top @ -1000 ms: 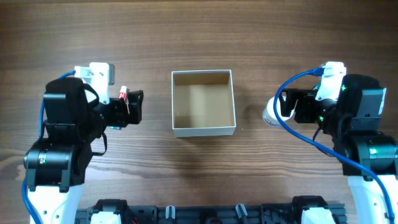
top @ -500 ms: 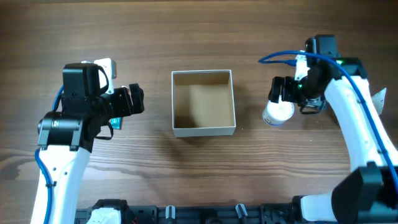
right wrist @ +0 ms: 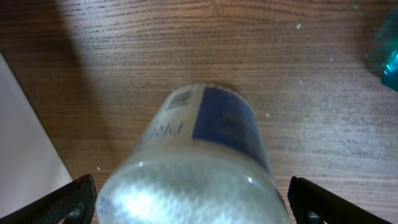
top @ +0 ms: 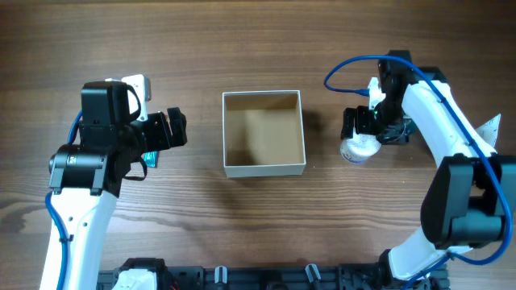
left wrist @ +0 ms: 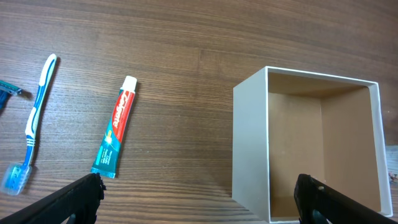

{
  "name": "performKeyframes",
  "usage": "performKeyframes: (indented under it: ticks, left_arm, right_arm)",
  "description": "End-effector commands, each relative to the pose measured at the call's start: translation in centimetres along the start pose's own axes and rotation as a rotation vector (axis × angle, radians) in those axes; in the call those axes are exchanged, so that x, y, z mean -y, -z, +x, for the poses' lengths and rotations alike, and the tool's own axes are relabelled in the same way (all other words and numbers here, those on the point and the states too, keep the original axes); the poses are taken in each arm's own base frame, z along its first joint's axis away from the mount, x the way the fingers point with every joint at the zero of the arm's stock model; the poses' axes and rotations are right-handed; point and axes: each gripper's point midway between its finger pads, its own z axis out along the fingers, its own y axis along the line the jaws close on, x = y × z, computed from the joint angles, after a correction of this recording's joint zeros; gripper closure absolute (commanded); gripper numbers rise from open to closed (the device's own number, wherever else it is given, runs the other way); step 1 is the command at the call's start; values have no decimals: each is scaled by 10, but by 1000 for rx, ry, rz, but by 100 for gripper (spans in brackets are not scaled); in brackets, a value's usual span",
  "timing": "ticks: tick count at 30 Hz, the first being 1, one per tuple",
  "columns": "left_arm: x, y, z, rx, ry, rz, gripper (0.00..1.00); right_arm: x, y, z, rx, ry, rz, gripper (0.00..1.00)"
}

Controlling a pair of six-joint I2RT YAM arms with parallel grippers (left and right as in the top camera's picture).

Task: Pack container
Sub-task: 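Carry the jar with the right gripper into the box and release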

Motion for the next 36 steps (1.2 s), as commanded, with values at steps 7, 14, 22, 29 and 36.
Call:
performKeyframes:
  ticks: [7,14,22,29,36]
  left_arm:
    - [1,2,-5,15,8,-4,0]
    - [1,2,-5,15,8,-4,0]
    - [1,2,-5,15,8,-4,0]
    - [1,2,-5,15,8,-4,0]
    - [1,2,-5,15,8,-4,0]
  right_arm:
    - [2,-7,-1,-18,33,12,27]
    - [2,-7,0,-21,32,12,44]
    - [-21,55,-9,141,92,0,96]
    - [-106,187,7,364,314,-8,96]
    - [-226,191,17,476,461,-152,96]
